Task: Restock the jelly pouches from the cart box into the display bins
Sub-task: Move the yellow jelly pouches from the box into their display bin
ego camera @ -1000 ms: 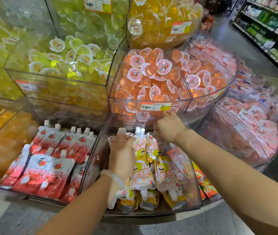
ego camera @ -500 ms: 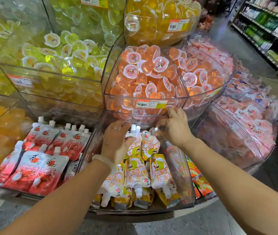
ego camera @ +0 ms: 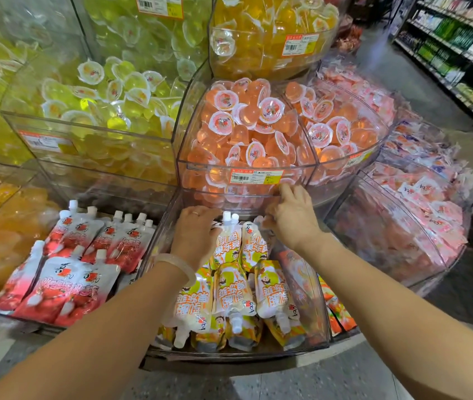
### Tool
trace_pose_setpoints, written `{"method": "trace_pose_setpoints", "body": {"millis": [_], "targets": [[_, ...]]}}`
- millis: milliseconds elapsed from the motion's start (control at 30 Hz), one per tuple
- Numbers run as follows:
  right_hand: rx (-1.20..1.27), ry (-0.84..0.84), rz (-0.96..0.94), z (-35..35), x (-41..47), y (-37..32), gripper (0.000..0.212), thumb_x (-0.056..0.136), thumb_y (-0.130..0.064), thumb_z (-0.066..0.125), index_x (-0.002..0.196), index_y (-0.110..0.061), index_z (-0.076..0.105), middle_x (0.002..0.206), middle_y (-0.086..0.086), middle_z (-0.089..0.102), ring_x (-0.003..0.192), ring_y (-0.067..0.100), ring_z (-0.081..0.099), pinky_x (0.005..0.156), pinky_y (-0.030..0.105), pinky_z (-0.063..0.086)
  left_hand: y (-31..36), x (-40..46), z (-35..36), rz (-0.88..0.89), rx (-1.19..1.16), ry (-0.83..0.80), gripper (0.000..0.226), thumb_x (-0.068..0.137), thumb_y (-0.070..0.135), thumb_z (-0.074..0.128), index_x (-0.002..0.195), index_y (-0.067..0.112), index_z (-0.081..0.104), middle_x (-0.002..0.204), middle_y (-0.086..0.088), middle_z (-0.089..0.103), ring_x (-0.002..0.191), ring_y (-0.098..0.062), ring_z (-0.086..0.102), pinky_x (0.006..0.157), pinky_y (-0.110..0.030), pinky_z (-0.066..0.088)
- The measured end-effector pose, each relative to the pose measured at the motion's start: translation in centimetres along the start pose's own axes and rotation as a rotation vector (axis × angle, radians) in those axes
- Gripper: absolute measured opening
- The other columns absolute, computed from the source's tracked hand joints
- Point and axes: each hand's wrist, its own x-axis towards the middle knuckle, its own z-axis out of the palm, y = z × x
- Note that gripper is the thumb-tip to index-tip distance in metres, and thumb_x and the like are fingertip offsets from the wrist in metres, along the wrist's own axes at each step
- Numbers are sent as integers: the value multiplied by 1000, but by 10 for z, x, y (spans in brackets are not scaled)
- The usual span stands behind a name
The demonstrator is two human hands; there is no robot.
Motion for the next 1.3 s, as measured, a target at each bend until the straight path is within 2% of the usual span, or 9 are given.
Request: {"method": "trace_pose_setpoints", "body": {"millis": [67, 133, 300, 400, 567, 767, 1000, 1133, 1300], "targets": [[-18, 43, -10, -4, -4, -9, 28, 57, -27, 84, 78, -13, 74, 107, 15, 58, 98, 39, 55, 91, 45, 46, -4, -2, -2, 59, 38, 48, 30, 63, 7, 69, 93, 3, 71, 89, -15, 69, 85, -37, 66, 85, -30, 31], [-9, 81, -63, -4, -8, -18, 30, 49, -18, 87, 74, -11, 73, 92, 15, 61, 82, 37, 60, 67, 37, 50, -5, -3, -3, 92, 68, 71, 30, 58, 5, 71, 88, 2, 71, 84, -14, 69, 79, -36, 68, 82, -30, 32], [174, -2, 40, 3, -13, -26, 34, 90, -12, 51, 123, -6, 58, 119, 15, 48, 114, 33, 43, 89, 38, 44, 1, -4, -9, -26, 7, -21, 34, 81, 4, 68, 115, 1, 64, 115, -20, 61, 112, -41, 52, 94, -42, 41], [193, -10, 102, 0, -12, -24, 30, 92, -10, 51, 119, -1, 57, 122, 16, 46, 117, 32, 42, 87, 36, 43, 1, 7, -5, 100, 117, -63, 38, 68, 7, 81, 104, 1, 68, 97, -21, 67, 92, -42, 61, 72, -47, 54], [130, -167, 83, 0, -6, -26, 28, 87, 3, 50, 112, -2, 62, 122, 14, 51, 117, 32, 45, 89, 35, 43, 2, 26, 2, 25, 270, -315, 42, 96, 16, 44, 137, 8, 43, 129, -12, 54, 120, -31, 48, 98, -37, 41], [238, -29, -22, 9, -4, -33, 30, 88, -14, 54, 115, -4, 63, 119, 14, 53, 113, 34, 45, 93, 38, 40, -4, 21, -16, 119, 15, -155, 46, 81, -5, 54, 126, 4, 56, 121, -19, 58, 111, -39, 51, 95, -43, 43], [340, -102, -16, 14, 11, -56, 38, 90, -20, 58, 127, -15, 57, 120, 11, 51, 121, 31, 40, 90, 38, 46, -4, 0, -14, -50, 288, -290, 49, 90, 31, 58, 132, 13, 41, 135, -10, 39, 118, -33, 42, 91, -38, 38], [276, -123, -28, 15, 13, -55, 39, 89, -18, 56, 128, -19, 58, 118, 11, 49, 119, 32, 39, 90, 38, 44, -3, 0, -15, -11, 368, -316, 39, 91, 10, 47, 130, 12, 40, 133, -12, 38, 114, -34, 47, 85, -40, 39], [254, -216, -65, 8, 11, -51, 49, 91, -21, 55, 139, -24, 45, 123, 11, 45, 122, 33, 36, 99, 37, 37, -3, 2, -18, -48, 241, -317, 57, 90, 0, 40, 145, 11, 27, 143, -14, 33, 121, -36, 45, 91, -42, 39]]}}
